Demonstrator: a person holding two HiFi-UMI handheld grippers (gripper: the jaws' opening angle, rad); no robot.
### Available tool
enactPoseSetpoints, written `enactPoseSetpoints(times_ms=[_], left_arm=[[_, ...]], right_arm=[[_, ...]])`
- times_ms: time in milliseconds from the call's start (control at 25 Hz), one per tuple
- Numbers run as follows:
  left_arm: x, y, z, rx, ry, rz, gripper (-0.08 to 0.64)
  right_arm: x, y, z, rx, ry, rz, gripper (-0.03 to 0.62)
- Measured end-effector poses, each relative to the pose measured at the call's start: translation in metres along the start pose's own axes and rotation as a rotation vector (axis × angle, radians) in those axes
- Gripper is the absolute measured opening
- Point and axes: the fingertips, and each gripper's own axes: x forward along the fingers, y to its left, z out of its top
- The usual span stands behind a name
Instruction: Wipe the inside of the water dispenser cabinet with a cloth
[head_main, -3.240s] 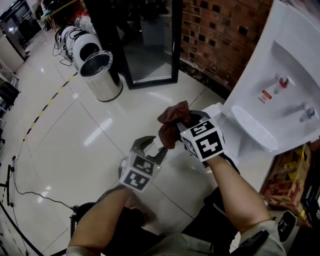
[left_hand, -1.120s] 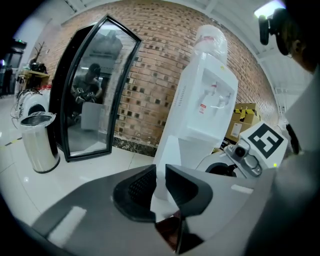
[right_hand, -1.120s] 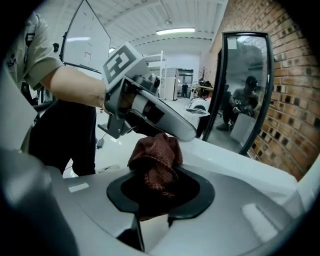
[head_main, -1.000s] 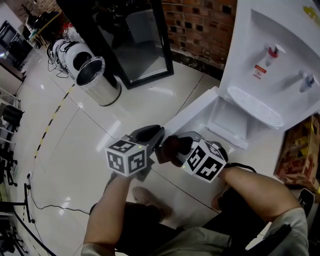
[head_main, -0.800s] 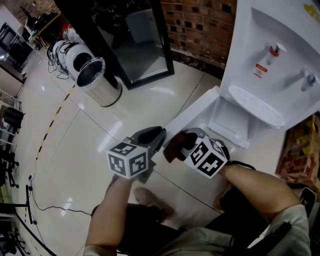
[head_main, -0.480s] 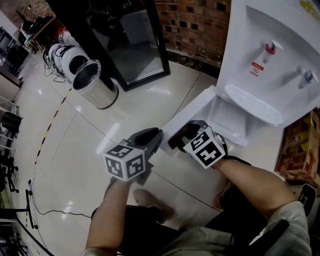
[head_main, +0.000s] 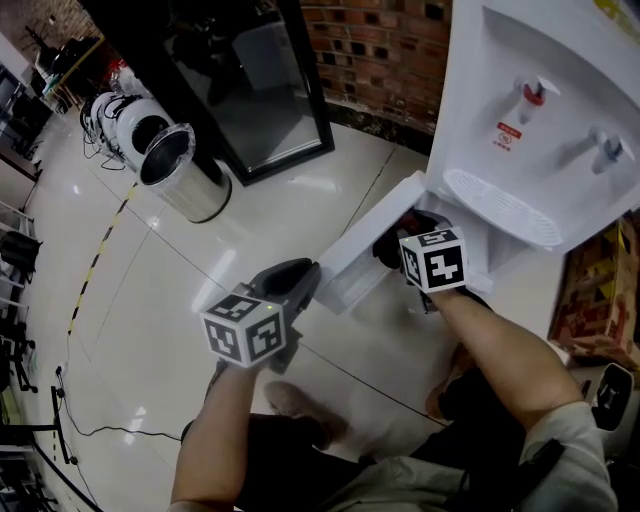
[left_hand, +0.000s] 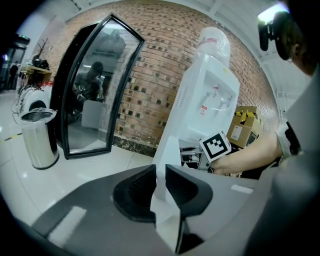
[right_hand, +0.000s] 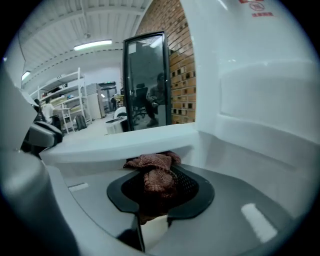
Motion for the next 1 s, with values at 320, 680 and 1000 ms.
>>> enactPoseSetpoints(times_ms=[320,680,1000], left_arm=[[0.001,0.000,0.001,0.016,0.004,0.004,0.058],[0.002,0.002,0.002,0.033,0.006,0.019,0.058],[0.002,0.003,0.003,0.069,0.006,0.037,0.058]], right_arm=[[-0.010,-0.035,0.000,0.108,-0.030,-0.093,0.117],[-0.013,-0.074,0.000,0.138,-0.045,-0.159,0.115],[-0.020,-0.050,-0.008,0.127,-0.015,-0.049,0.117]])
